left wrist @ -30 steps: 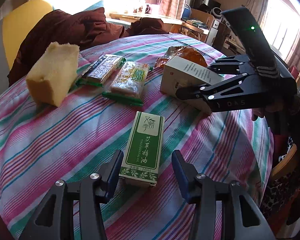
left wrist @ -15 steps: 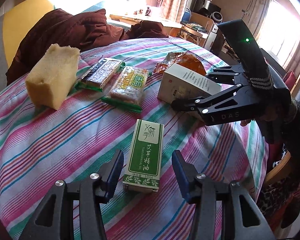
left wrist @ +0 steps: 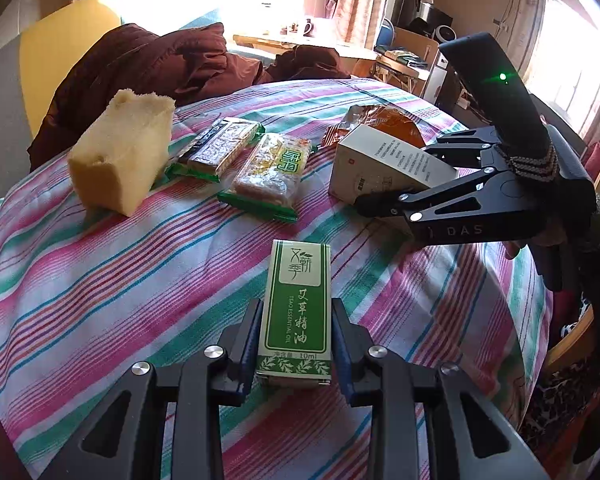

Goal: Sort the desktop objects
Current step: 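Carry the green box and white carton over the gold tray and open both tools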

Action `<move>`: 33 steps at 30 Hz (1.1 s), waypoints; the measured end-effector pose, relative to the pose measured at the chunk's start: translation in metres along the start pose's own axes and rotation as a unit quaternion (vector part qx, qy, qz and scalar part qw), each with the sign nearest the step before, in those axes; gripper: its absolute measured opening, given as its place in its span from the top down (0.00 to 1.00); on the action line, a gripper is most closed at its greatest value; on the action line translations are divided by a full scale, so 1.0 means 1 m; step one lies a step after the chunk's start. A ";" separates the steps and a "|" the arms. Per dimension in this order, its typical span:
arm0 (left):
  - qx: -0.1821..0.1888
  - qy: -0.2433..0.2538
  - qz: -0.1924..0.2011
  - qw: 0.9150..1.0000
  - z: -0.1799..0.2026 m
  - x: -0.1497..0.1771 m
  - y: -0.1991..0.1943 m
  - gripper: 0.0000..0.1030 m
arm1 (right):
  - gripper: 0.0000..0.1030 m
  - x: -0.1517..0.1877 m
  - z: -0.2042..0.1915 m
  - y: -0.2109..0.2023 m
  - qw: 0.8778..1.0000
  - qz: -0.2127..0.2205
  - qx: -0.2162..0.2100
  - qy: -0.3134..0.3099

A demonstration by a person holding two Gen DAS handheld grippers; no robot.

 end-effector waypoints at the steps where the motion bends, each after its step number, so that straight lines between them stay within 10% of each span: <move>1: 0.003 -0.007 0.003 1.000 -0.001 0.002 -0.002 0.69 | 0.50 0.001 -0.001 -0.001 1.000 0.001 0.002 0.000; 22: 0.000 -0.054 0.108 0.993 -0.013 0.062 -0.112 0.69 | 0.50 0.032 -0.105 -0.093 0.980 0.116 -0.088 0.139; 33: -0.062 -0.106 0.177 0.976 -0.056 0.114 -0.198 0.68 | 0.50 0.005 -0.185 -0.129 0.968 0.157 -0.141 0.134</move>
Point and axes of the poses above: each gripper's, at about its wrist camera, not at the fingertips, and y roughly the way its jaws point, z to its right, x to its underside, the point moved 1 cm from there along y, roughly the way its jaws point, and after that the axes turned 12 degrees about x, right-handed, at the moved point
